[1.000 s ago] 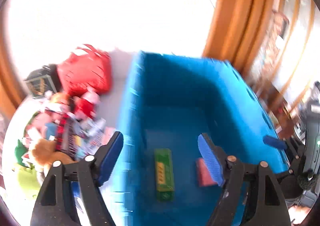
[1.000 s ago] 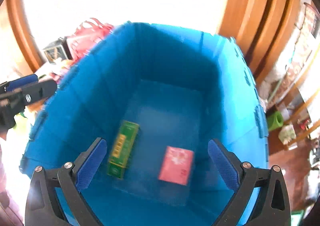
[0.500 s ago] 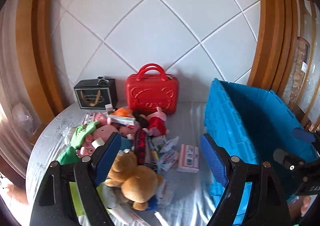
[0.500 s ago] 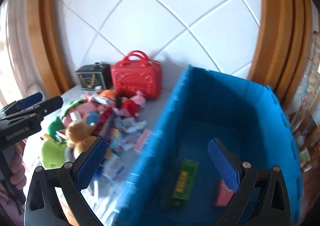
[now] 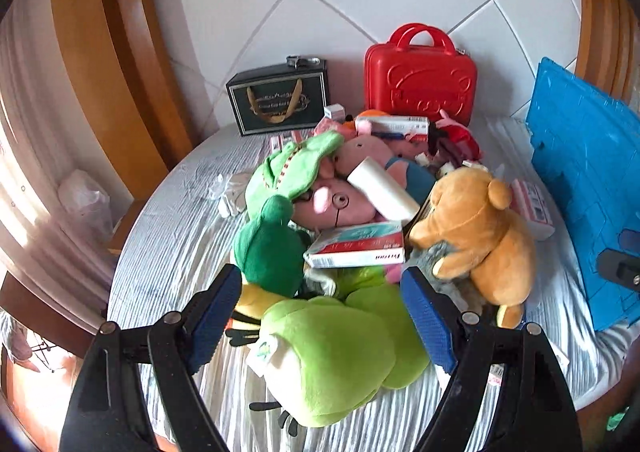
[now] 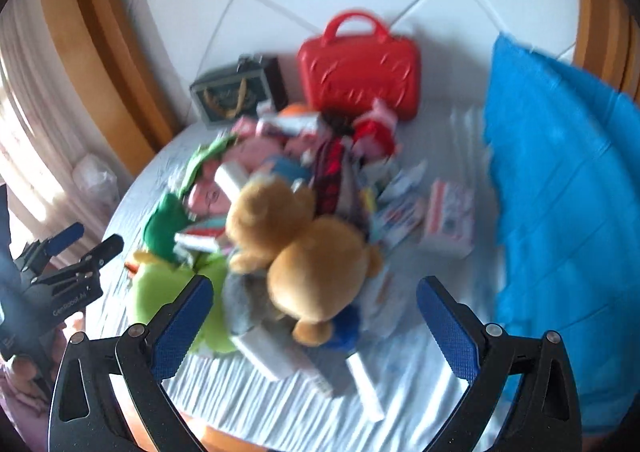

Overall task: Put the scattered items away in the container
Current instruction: 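Move both tools back over the pile toward the green frog plush, then grasp the green frog plush with the right tool while the left tool also grips it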

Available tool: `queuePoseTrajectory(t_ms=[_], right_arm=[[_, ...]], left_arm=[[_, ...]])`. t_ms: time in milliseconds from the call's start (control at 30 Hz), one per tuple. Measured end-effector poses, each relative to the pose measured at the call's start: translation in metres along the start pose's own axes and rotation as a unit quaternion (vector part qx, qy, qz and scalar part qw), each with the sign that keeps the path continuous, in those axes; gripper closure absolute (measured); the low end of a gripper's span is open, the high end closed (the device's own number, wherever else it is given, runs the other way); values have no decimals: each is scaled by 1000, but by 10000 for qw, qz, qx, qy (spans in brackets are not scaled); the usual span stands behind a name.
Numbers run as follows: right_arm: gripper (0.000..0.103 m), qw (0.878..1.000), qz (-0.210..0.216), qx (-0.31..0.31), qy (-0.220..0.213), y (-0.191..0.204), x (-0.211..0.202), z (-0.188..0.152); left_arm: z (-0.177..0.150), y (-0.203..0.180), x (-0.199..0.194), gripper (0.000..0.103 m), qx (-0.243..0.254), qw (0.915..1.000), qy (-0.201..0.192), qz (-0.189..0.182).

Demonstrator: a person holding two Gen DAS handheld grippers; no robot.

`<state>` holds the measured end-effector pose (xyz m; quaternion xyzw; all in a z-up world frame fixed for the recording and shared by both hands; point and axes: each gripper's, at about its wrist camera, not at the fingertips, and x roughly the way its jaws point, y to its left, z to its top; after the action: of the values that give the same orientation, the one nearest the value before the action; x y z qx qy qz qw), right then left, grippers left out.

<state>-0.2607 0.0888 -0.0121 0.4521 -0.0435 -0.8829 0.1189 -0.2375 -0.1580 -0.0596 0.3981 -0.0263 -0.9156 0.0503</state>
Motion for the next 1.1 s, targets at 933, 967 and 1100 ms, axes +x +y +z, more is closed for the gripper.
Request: queuePoseTrajectory(t_ms=[933, 967, 1100], right_arm=[[34, 9915, 546, 388, 1120, 100, 158, -160], [34, 9913, 519, 498, 1107, 104, 162, -161], [31, 9899, 539, 838, 1004, 121, 176, -161]], left_arm=[[-117, 55, 111, 26, 79, 9949, 905, -429], [-114, 64, 114, 26, 88, 9939, 944, -566], [-108, 73, 117, 25, 657, 9897, 866, -937]])
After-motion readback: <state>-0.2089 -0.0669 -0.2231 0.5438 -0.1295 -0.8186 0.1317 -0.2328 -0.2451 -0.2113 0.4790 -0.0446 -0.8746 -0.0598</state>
